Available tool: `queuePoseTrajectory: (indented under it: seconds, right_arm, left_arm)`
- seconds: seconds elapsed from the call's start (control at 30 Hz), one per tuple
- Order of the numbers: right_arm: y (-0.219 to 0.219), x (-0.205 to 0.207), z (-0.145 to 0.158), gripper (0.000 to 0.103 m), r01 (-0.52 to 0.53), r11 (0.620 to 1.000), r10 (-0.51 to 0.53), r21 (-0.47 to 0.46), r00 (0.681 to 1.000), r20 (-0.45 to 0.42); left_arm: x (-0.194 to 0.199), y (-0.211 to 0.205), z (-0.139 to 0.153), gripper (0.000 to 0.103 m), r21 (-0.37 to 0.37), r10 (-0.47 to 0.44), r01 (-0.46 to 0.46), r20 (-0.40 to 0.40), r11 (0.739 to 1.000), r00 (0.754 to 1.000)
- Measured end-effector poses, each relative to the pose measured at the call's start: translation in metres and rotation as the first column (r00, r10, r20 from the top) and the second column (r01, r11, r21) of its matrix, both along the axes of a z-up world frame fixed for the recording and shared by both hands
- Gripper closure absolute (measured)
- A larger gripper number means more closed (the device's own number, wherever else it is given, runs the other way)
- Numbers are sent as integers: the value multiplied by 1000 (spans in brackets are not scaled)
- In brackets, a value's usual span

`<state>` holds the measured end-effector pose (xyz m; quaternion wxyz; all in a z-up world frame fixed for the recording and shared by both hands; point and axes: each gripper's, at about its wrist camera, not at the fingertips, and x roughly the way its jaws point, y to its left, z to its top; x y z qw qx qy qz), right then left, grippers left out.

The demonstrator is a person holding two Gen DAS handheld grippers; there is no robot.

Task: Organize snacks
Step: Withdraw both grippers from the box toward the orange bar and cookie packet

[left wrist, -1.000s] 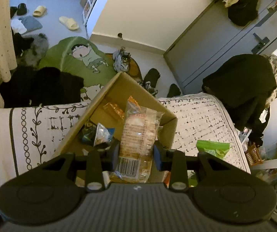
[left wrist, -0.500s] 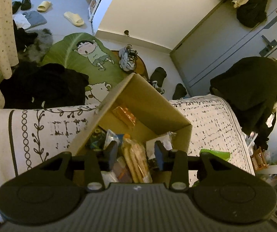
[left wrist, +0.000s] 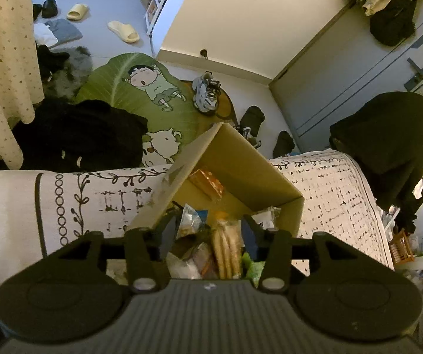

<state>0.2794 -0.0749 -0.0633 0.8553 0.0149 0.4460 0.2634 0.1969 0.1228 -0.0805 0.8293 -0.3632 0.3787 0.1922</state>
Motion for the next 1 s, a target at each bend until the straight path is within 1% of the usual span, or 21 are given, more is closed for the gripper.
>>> queuePoseTrajectory:
  seconds: [0.03, 0.07, 0.1, 0.17, 0.23, 0.3, 0.37, 0.4, 0.43, 0.5, 0.53, 0.67, 0.77, 0.9, 1.0]
  right_arm:
    - [-4, 0, 2, 26, 14, 1000, -14, -6, 1000, 8]
    - [-7, 0, 4, 19, 27, 999, -27, -17, 999, 19]
    - [-9, -2, 7, 14, 41, 999, -40, -31, 999, 34]
    - [-13, -4, 10, 12, 57, 997, -54, -56, 997, 54]
    - [-18, -7, 11, 10, 61, 996, -57, -62, 997, 59]
    - [-22, -7, 11, 7, 66, 996, -63, -65, 996, 59]
    - [-26, -6, 12, 7, 79, 994, -75, -74, 996, 56]
    - [-30, -6, 13, 6, 86, 993, -82, -76, 995, 54]
    - [-34, -6, 14, 6, 93, 993, -89, -75, 995, 54]
    - [-45, -5, 18, 1, 113, 991, -110, -65, 992, 57]
    - [-52, -5, 20, 0, 128, 990, -124, -55, 990, 60]
    - [-86, 1, 26, 0, 193, 981, -192, -15, 980, 43]
    - [-114, 9, 26, 0, 243, 970, -243, 26, 970, 4]
    - [-148, 21, 20, 0, 334, 940, -332, 64, 942, -38]
    - [-166, 28, 16, 0, 377, 922, -373, 85, 926, -55]
  left_arm:
    - [-1, -1, 2, 49, 1, -3, 3, -4, 1000, 1000]
    - [-1, -2, 3, 46, 4, -6, 6, -8, 1000, 1000]
    - [-2, -3, 5, 44, 9, -9, 10, -12, 1000, 1000]
    - [-5, -6, 9, 38, 18, -22, 22, -15, 1000, 1000]
    - [-7, -9, 12, 35, 32, -37, 38, -23, 999, 999]
    - [-8, -13, 16, 30, 48, -49, 51, -30, 998, 998]
    - [-9, -16, 19, 22, 69, -50, 54, -49, 996, 998]
    - [-10, -17, 20, 20, 77, -50, 55, -66, 996, 997]
    - [-11, -18, 20, 20, 76, -53, 59, -68, 995, 996]
    - [-12, -21, 23, 20, 74, -63, 67, -59, 995, 996]
    - [-12, -22, 24, 20, 80, -64, 68, -58, 994, 996]
    - [-10, -33, 27, 20, 86, -73, 78, -62, 993, 995]
    - [-5, -44, 29, 20, 90, -85, 91, -71, 992, 994]
    - [4, -60, 31, 20, 86, -117, 123, -67, 989, 991]
    - [11, -74, 31, 20, 84, -139, 144, -62, 986, 988]
